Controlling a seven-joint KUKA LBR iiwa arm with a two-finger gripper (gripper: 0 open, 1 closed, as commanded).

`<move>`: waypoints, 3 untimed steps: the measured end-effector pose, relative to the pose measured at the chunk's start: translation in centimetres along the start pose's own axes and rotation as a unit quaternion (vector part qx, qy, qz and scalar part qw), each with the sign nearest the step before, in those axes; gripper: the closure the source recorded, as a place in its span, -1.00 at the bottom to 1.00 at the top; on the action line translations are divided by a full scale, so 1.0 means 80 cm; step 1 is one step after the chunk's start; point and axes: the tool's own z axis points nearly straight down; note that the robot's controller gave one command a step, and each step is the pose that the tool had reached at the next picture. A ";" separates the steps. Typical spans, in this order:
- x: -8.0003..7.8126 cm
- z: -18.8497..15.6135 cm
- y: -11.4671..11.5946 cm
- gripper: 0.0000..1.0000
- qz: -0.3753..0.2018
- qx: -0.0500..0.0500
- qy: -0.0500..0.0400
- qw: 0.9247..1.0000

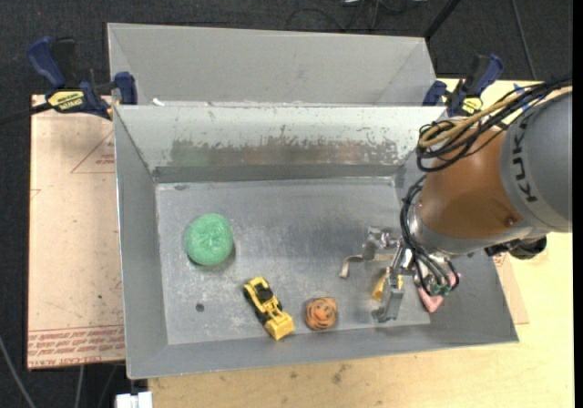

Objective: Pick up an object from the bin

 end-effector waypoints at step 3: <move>-0.041 0.029 -0.034 1.00 0.016 0.000 -0.001 1.000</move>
Offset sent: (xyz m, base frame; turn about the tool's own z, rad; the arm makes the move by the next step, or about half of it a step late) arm 0.0295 -0.0312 -0.0224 0.0341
